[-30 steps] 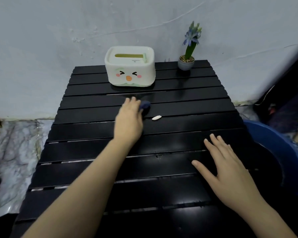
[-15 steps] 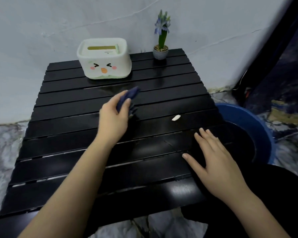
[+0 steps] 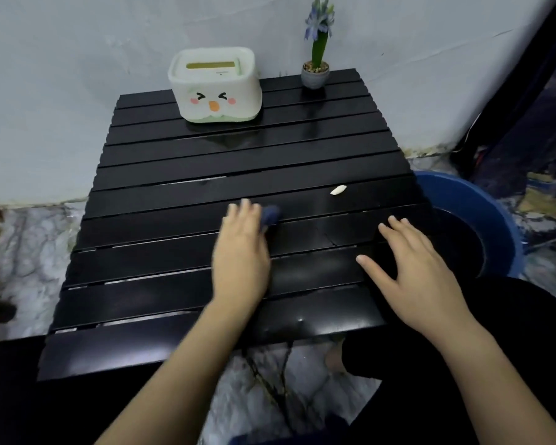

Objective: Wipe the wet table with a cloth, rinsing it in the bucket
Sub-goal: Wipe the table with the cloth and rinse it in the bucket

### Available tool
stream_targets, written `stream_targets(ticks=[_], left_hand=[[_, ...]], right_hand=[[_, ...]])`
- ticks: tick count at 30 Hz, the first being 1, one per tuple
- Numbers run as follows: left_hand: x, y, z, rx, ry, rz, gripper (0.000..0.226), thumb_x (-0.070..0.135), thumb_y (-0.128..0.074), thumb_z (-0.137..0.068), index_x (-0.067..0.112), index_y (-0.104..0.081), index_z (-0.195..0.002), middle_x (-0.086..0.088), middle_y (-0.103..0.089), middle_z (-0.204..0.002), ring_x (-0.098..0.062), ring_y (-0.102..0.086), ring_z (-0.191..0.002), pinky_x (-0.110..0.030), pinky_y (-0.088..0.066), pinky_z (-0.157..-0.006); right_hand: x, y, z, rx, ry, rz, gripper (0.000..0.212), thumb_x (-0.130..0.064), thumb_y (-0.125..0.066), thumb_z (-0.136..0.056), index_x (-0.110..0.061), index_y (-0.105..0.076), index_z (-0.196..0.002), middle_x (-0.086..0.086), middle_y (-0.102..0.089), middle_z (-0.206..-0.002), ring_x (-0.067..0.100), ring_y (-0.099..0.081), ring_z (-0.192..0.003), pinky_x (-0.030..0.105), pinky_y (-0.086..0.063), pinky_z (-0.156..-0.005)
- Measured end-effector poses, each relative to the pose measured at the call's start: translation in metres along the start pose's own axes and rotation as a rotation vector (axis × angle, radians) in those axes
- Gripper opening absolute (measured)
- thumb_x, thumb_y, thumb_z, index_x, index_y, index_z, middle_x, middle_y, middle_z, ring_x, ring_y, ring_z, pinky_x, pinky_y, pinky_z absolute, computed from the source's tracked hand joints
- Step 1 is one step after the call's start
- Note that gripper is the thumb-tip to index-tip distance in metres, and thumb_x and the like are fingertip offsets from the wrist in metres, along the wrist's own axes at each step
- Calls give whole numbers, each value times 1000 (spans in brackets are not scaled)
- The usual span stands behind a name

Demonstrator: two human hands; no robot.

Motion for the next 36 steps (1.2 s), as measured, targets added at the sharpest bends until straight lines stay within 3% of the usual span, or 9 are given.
stream_targets(ticks=[3,6,9,12,17,22,28,32,36], left_hand=[[61,-22,8,-112,-180,144,36,7,-55,-91,4,-63,-126,-14,-60,-136,-34,-52,-130,-41,-39,-111],[50,-12,-1,-259,-92,397,36,14,-56,-95,12,-61,-131,-4,-61,-136,-20,-49,-135,-30,-35,-115],[3,33,-3,-102,65,425,35,10,-58,-95,11,-61,-131,-8,-63,-132,-19,-52,-132,-18,-35,-109],[-73,89,19,125,249,182,36,10,-57,-97,10,-59,-133,-12,-60,-136,-25,-50,-133,-32,-37,-112],[-134,105,71,108,409,-160,38,10,-54,-98,4,-53,-136,-26,-41,-148,-49,-33,-137,-60,-30,-111],[-46,50,66,102,191,-119,36,3,-55,-94,2,-58,-130,-22,-49,-144,-44,-45,-133,-50,-34,-112],[115,-32,45,-194,-278,171,38,8,-58,-94,6,-59,-132,-14,-52,-144,-35,-45,-136,-43,-32,-116],[120,-35,10,-356,-144,557,39,14,-55,-99,14,-56,-138,-6,-57,-140,-21,-41,-141,-20,-30,-114],[76,8,-39,-37,66,607,37,18,-54,-99,14,-57,-136,-6,-60,-137,-16,-48,-135,-9,-35,-106]], right_hand=[[0,1,3,-1,-14,-1,69,-54,-51,-94,-12,-43,-148,4,-32,-160,18,-18,-151,40,-24,-121],[-2,1,3,0,-6,13,66,-52,-51,-95,-11,-45,-147,7,-33,-159,21,-19,-151,41,-24,-121],[-4,0,4,-1,0,23,64,-51,-49,-97,-12,-44,-148,7,-33,-159,22,-18,-151,41,-24,-121],[-4,-1,5,-7,1,36,64,-52,-47,-98,-12,-44,-148,8,-33,-159,23,-17,-151,42,-23,-121],[-4,-1,8,-1,5,32,64,-52,-46,-98,-11,-43,-148,9,-32,-159,24,-18,-151,42,-23,-122],[-1,1,12,-6,4,16,64,-52,-46,-99,-12,-42,-149,7,-31,-160,21,-17,-152,41,-22,-122],[8,7,18,55,-35,79,48,-37,-49,-100,-12,-50,-141,10,-41,-154,25,-29,-147,38,-28,-117],[20,12,21,97,-78,107,51,-40,-52,-98,-11,-51,-140,11,-45,-151,28,-35,-144,42,-32,-114],[39,18,30,124,-154,98,61,-48,-49,-98,-10,-46,-145,13,-39,-155,31,-29,-146,46,-28,-119]])
Point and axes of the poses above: each hand's wrist, its own z-axis away from the middle knuckle, its own y-axis out of the back of the hand, x = y × z, the point moved 6 cm from there along -z, towards the middle knuckle
